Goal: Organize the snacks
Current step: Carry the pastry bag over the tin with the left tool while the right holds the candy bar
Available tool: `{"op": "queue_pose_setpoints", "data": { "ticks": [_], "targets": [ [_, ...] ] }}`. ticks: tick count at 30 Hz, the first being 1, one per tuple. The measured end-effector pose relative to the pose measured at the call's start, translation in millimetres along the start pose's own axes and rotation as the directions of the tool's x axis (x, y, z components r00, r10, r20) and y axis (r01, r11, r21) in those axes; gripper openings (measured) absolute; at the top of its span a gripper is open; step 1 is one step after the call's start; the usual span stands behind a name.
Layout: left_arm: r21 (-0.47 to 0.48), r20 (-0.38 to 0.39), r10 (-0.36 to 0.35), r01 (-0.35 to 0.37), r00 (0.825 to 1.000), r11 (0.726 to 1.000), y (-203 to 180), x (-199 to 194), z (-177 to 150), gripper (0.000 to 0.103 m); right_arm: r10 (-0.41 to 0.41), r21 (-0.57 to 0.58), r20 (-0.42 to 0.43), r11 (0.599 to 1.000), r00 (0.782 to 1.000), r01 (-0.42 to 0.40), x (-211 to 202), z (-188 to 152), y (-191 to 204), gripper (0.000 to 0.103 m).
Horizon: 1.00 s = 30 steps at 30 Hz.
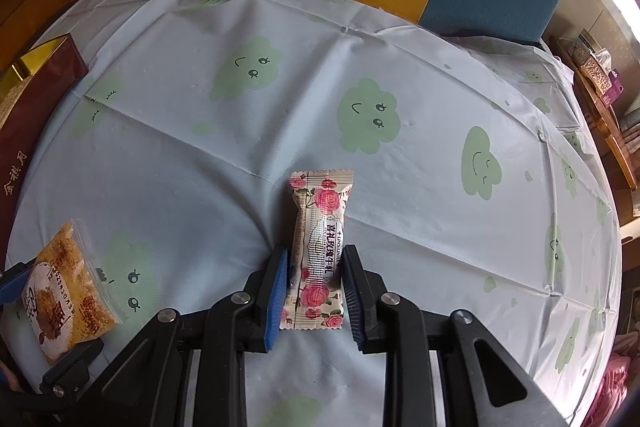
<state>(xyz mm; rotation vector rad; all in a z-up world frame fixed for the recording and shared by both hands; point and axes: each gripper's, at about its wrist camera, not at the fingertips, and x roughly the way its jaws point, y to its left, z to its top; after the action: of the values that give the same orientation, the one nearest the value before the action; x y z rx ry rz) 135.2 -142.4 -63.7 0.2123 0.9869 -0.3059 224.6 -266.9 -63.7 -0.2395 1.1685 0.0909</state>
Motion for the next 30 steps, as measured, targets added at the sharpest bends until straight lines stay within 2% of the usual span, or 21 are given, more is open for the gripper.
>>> {"op": "queue_pose_setpoints", "data": {
  "ticks": [14, 22, 30],
  "targets": [
    [-0.017, 0.02, 0.01, -0.009, 1.0, 1.0, 1, -16, -6, 0.061, -0.024, -0.028, 0.015, 0.999, 1.0, 0.024, -3, -3, 11, 0.025],
    [-0.026, 0.073, 0.012, -0.01, 0.997, 1.0, 1, -49, -10, 0.061, -0.023, -0.029, 0.022, 0.999, 0.999, 0.024, -4, -5, 12, 0.025],
    [-0.089, 0.136, -0.005, 0.018, 0.991, 0.996, 24, -91, -12, 0.061, -0.037, -0.039, 0.039, 0.999, 0.999, 0.038, -5, -9, 15, 0.024]
  ]
}}
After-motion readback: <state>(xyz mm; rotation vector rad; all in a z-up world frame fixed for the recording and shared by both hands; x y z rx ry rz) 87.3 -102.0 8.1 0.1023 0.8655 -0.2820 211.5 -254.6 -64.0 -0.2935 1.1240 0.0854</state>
